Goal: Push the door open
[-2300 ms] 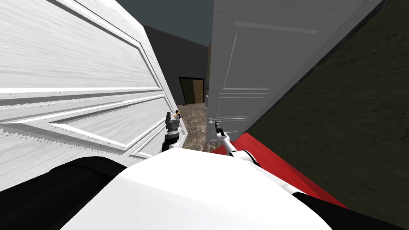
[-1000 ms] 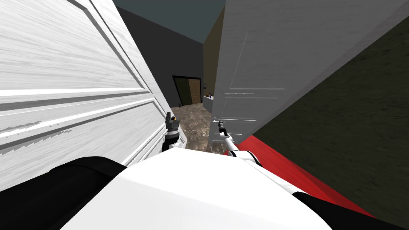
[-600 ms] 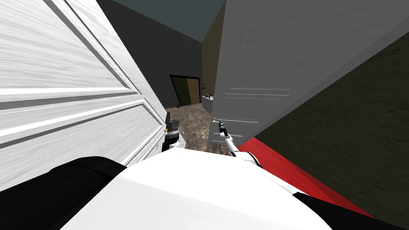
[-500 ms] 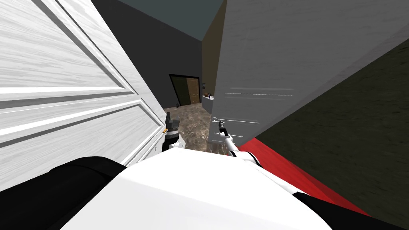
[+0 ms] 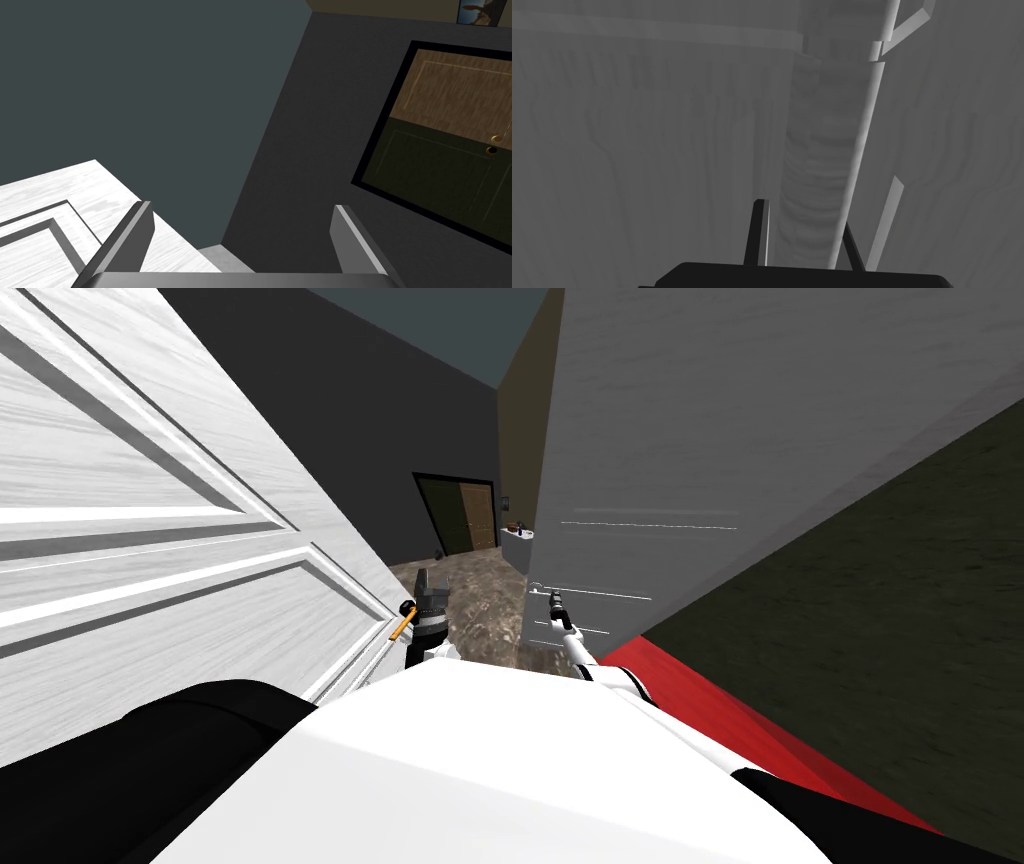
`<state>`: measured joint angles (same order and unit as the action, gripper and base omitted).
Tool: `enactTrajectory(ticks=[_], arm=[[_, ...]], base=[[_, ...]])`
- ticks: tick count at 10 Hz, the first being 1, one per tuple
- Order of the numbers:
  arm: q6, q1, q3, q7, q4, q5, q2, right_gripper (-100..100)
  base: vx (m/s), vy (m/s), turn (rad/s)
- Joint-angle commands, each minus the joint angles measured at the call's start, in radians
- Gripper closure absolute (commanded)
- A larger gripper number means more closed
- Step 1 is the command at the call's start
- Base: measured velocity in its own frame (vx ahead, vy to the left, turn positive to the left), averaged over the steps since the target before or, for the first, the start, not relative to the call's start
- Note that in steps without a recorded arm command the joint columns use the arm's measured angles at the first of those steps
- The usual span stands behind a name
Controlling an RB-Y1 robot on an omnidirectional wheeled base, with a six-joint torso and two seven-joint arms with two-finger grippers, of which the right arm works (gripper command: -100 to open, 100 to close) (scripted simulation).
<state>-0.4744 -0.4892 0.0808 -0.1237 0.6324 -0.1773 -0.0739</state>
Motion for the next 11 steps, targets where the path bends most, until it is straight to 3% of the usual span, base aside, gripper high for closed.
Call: enactTrajectory(ticks=[1,6,10,11], arm=[[0.005,-0.004,0.029,-0.034,0.021,-0.016,-0.012,100],[0.003,-0.002,0.060,-0.085,0.028,-0.040,0.001,100],[0.000,0.001,0.103,-0.158,0.039,-0.075,0.035,100],[0.000,0.001,0.103,-0.158,0.039,-0.075,0.035,100]], base=[[0.180,0.038,-0.082],[0.164,0.042,-0.080],[0.166,0.085,-0.146],[0.102,0.081,-0.041]])
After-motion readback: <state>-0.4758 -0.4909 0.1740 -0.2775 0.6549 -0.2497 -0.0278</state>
